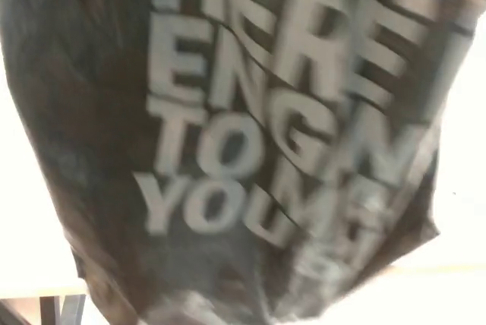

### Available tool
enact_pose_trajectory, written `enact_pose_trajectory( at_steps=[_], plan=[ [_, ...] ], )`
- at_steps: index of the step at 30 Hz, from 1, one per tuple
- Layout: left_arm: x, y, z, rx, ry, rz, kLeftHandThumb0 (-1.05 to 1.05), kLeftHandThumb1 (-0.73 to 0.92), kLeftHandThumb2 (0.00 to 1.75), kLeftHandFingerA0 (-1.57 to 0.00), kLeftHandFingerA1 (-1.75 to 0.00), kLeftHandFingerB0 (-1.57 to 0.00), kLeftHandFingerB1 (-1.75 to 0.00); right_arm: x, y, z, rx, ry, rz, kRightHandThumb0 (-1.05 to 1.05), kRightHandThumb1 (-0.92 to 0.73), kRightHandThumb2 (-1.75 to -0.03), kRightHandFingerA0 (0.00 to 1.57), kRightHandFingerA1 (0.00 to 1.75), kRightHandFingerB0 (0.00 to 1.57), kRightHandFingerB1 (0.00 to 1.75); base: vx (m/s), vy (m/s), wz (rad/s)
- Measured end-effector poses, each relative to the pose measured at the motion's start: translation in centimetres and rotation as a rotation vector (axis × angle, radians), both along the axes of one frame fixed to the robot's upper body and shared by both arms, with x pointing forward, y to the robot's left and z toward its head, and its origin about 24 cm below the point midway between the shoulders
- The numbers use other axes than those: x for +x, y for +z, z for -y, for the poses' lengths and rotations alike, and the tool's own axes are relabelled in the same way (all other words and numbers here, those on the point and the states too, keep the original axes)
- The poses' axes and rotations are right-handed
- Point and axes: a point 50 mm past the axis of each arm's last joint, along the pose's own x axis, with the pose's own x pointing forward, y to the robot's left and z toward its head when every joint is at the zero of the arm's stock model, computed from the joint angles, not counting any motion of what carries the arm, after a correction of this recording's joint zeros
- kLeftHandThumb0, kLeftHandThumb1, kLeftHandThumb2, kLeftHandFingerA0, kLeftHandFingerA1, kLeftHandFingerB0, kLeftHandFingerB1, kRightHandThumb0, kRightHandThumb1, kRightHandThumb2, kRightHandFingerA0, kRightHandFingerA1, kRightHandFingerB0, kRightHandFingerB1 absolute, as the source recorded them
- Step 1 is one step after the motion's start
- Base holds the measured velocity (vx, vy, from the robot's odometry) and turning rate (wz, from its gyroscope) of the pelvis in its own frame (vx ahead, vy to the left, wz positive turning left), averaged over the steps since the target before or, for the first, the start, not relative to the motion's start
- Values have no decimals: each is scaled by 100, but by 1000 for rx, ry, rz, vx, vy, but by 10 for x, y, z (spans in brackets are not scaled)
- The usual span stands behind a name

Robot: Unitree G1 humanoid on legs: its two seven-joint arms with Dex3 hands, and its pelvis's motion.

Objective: A plastic bag is kept infront of the robot in the middle of the desk and the robot uses both its hands to grab it from the top and lifts it up and then releases it.

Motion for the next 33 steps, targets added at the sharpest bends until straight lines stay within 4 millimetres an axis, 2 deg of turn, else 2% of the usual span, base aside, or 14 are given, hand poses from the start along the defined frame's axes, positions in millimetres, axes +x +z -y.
enact_pose_trajectory(
  at_steps=[3,4,17,18,19,20,21,22,23,28,29,30,31,33],
  plan=[
    [16,-1,-7,-16,55,-46,-10,66,57,-77,-175,-57,-164,15,-2,1,3,-12,-60,-45,-46,-78,107,142,84,130,0,0,0],
    [20,-1,-9,-18,71,-57,-4,64,56,-79,-175,-57,-164,19,-3,2,3,-17,-77,-41,-65,-58,73,174,59,162,0,0,0],
    [80,-20,-45,-81,336,-217,-10,65,56,-81,-175,-59,-169,70,-29,13,12,-75,-321,-44,-65,-58,69,172,58,163,0,0,0],
    [85,-23,-49,-84,366,-232,-21,60,59,-82,-162,-70,-142,75,-33,14,13,-81,-347,-45,-63,-59,84,163,66,152,0,0,0],
    [90,-25,-52,-84,391,-244,-40,52,55,-74,-90,-71,-61,78,-36,15,14,-86,-368,-45,-60,-59,89,129,77,90,0,0,0],
    [94,-29,-56,-82,421,-257,-40,52,55,-74,-90,-71,-61,82,-39,16,15,-91,-391,-45,-60,-59,89,129,77,90,0,0,0],
    [97,-31,-59,-76,449,-267,-62,48,56,-27,-33,-29,-30,86,-42,17,15,-96,-411,-57,-47,-81,76,65,45,53,0,0,0],
    [98,-32,-60,-73,458,-270,-73,50,64,-5,-20,-9,-22,86,-43,18,16,-97,-417,-63,-58,-58,52,46,28,33,0,0,0],
    [101,-37,-64,-55,496,-283,-84,51,86,0,0,-4,-12,89,-46,19,15,-101,-439,-71,-48,-81,27,50,8,38,0,0,0],
    [102,-55,-80,68,650,-326,-80,50,89,-4,-20,-13,-34,96,-52,26,-6,-127,-497,-79,-48,-91,0,23,0,11,0,0,0],
    [101,-61,-84,103,683,-337,-38,31,95,-2,-50,0,-46,96,-52,28,-16,-132,-504,-82,-51,-93,0,18,0,9,0,0,0],
    [100,-66,-85,131,704,-345,-38,31,95,-2,-50,0,-46,96,-53,29,-24,-137,-510,-82,-51,-93,0,18,0,9,0,0,0],
    [99,-70,-87,155,721,-352,-77,65,61,-18,-32,-23,-29,96,-54,30,-32,-141,-514,-84,-51,-93,0,13,0,7,0,0,0],
    [96,-81,-89,210,755,-367,-71,69,61,-23,-35,-28,-31,96,-57,32,-54,-151,-529,-85,-55,-96,0,17,0,8,0,0,0]
  ],
)
